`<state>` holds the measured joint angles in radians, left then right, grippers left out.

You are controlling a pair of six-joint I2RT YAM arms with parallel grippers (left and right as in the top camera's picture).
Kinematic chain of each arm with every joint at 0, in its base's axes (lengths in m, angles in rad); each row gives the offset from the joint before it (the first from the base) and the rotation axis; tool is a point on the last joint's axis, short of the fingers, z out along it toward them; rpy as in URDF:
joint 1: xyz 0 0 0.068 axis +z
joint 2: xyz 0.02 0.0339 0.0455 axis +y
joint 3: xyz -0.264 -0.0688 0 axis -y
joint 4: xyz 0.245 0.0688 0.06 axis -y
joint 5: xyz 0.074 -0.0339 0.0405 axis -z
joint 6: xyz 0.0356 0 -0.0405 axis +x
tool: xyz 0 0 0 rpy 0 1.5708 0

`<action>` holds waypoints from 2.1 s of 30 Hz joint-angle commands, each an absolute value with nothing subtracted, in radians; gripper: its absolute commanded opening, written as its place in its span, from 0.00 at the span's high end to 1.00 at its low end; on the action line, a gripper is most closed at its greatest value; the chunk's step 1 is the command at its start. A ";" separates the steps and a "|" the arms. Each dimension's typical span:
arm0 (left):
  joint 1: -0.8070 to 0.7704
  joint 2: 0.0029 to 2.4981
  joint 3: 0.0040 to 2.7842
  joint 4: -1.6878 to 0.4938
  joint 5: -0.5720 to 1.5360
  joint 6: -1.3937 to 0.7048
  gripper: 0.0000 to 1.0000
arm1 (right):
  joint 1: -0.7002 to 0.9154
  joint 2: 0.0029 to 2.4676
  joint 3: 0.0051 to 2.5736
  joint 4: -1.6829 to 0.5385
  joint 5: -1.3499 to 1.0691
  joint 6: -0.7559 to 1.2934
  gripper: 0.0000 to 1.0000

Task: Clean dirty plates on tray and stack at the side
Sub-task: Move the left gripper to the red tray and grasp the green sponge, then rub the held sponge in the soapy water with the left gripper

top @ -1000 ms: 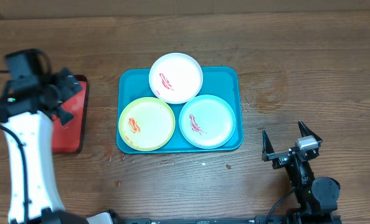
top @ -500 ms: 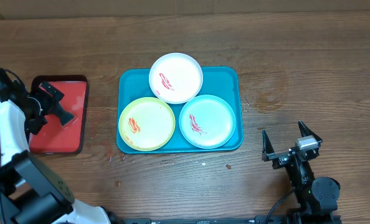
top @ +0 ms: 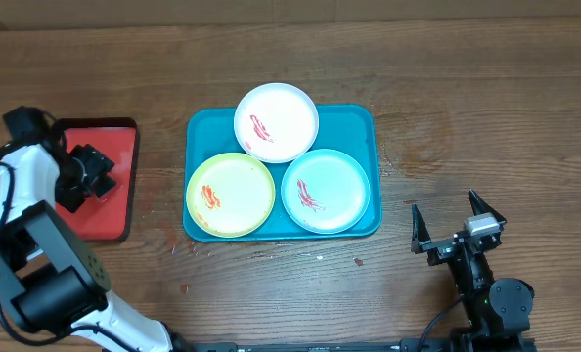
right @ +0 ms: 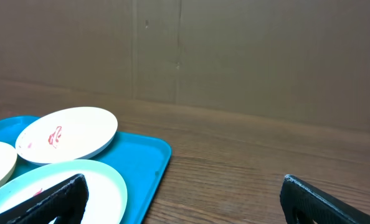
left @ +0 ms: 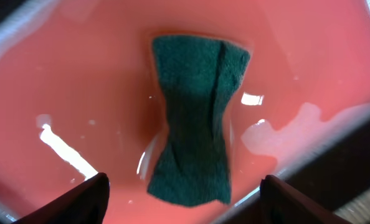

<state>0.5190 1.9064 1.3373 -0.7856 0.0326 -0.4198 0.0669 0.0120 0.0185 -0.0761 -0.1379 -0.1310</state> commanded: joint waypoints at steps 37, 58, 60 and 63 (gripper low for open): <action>0.493 2.038 1.357 -0.590 -0.063 -0.291 0.00 | 0.063 0.003 0.008 -0.072 -0.132 -0.128 0.00; 0.495 2.039 1.357 -0.604 -0.063 -0.347 0.00 | 0.063 0.003 0.008 -0.073 -0.132 -0.128 0.00; 0.500 2.039 1.357 -0.570 -0.064 -0.344 0.00 | 0.063 0.003 0.008 -0.072 -0.132 -0.128 0.00; 0.505 2.039 1.357 -0.535 -0.064 -0.344 0.00 | 0.063 0.003 0.008 -0.072 -0.132 -0.128 0.00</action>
<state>0.4931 2.0174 1.3437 -0.5518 -0.0540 -0.3370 0.0669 0.0120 0.0185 -0.0769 -0.1379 -0.1310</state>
